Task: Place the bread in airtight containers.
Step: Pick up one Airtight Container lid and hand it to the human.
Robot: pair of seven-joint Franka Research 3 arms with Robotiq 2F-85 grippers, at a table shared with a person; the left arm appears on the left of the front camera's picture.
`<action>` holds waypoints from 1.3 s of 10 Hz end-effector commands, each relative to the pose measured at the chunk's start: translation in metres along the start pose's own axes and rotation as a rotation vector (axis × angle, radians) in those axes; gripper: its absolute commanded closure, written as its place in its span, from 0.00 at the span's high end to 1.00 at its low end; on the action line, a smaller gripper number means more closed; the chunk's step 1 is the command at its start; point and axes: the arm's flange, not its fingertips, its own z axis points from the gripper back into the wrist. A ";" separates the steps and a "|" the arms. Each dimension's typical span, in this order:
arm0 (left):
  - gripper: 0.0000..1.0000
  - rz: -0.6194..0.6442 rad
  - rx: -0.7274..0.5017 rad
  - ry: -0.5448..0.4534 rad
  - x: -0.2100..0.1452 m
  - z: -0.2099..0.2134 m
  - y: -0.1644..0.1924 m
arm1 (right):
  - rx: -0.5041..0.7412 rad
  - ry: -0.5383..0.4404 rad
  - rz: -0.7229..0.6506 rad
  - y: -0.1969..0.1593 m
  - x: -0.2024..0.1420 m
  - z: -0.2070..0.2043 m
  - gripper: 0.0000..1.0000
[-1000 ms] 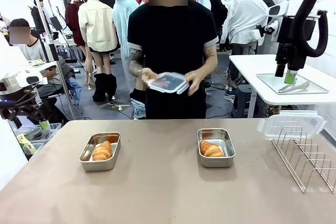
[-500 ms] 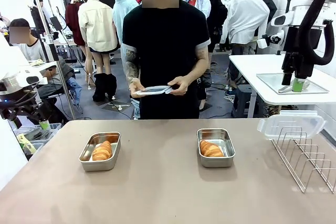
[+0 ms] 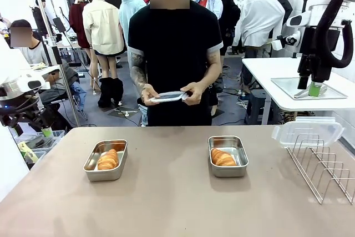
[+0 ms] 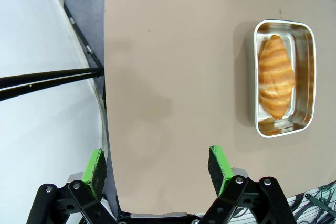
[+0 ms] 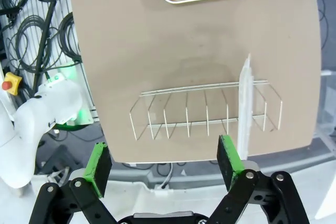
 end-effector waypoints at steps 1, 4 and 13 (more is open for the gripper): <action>1.00 0.001 0.009 0.000 -0.002 0.001 0.002 | -0.003 -0.001 -0.009 0.000 0.001 0.001 1.00; 1.00 0.001 0.009 0.000 -0.002 0.001 0.002 | -0.003 -0.001 -0.009 0.000 0.001 0.001 1.00; 1.00 0.001 0.009 0.000 -0.002 0.001 0.002 | -0.003 -0.001 -0.009 0.000 0.001 0.001 1.00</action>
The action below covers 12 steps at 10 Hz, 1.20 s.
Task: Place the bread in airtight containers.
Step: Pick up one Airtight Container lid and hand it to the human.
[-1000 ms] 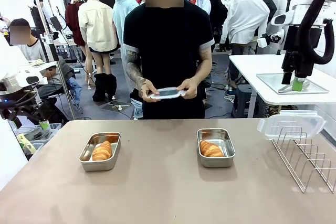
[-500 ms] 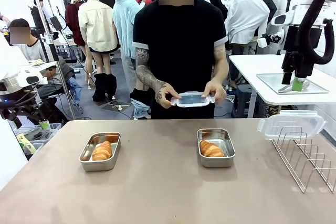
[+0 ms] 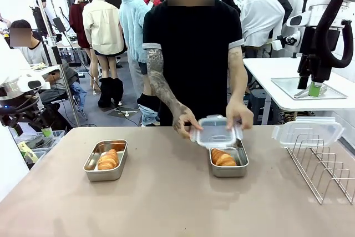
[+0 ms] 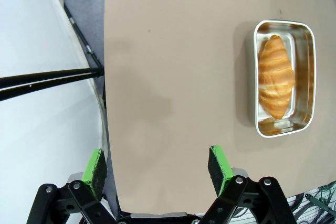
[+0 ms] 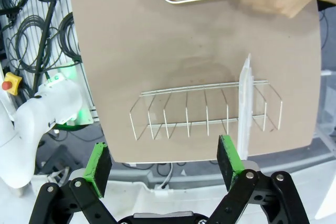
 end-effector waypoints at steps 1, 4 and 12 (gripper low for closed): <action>1.00 0.001 0.009 0.000 -0.002 0.001 0.002 | -0.003 -0.001 -0.009 0.000 0.001 0.001 1.00; 1.00 0.001 0.009 0.000 -0.002 0.001 0.002 | -0.003 -0.001 -0.009 0.000 0.001 0.001 1.00; 1.00 0.001 0.009 0.000 -0.002 0.001 0.002 | -0.003 -0.001 -0.009 0.000 0.001 0.001 1.00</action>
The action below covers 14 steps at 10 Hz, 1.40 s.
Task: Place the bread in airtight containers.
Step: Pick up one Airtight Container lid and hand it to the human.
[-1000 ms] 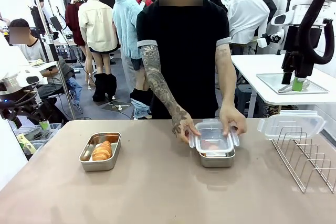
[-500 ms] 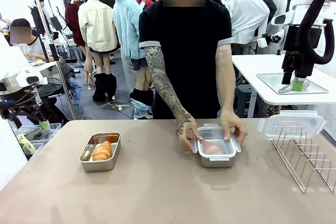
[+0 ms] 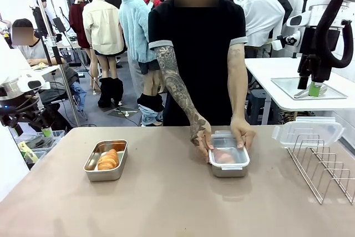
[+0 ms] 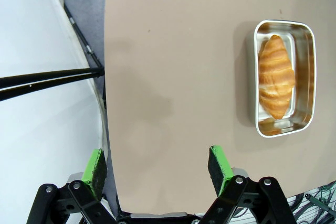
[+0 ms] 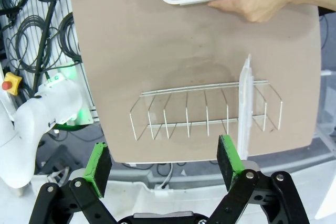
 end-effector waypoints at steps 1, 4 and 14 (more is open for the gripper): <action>1.00 0.001 0.009 0.000 -0.002 0.001 0.002 | -0.003 0.000 -0.009 0.000 0.001 0.001 1.00; 1.00 0.001 0.009 0.000 -0.002 0.001 0.002 | -0.003 0.000 -0.009 0.000 0.001 0.001 1.00; 1.00 0.001 0.009 0.000 -0.002 0.001 0.002 | -0.003 0.000 -0.009 0.000 0.001 0.001 1.00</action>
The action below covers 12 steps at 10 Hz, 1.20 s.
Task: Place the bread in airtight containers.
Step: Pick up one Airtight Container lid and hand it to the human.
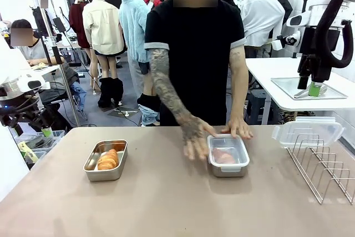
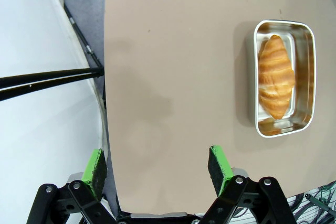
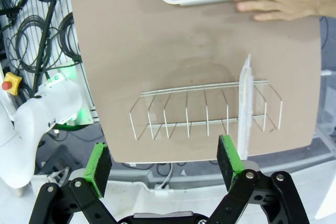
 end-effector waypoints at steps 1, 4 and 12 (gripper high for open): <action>1.00 0.001 0.009 0.000 -0.002 0.001 0.002 | -0.003 0.000 -0.009 0.000 0.001 0.001 1.00; 1.00 0.001 0.009 0.000 -0.002 0.001 0.002 | -0.003 0.000 -0.009 0.000 0.001 0.001 1.00; 1.00 0.001 0.009 0.000 -0.002 0.001 0.002 | -0.003 0.000 -0.009 0.000 0.001 0.001 1.00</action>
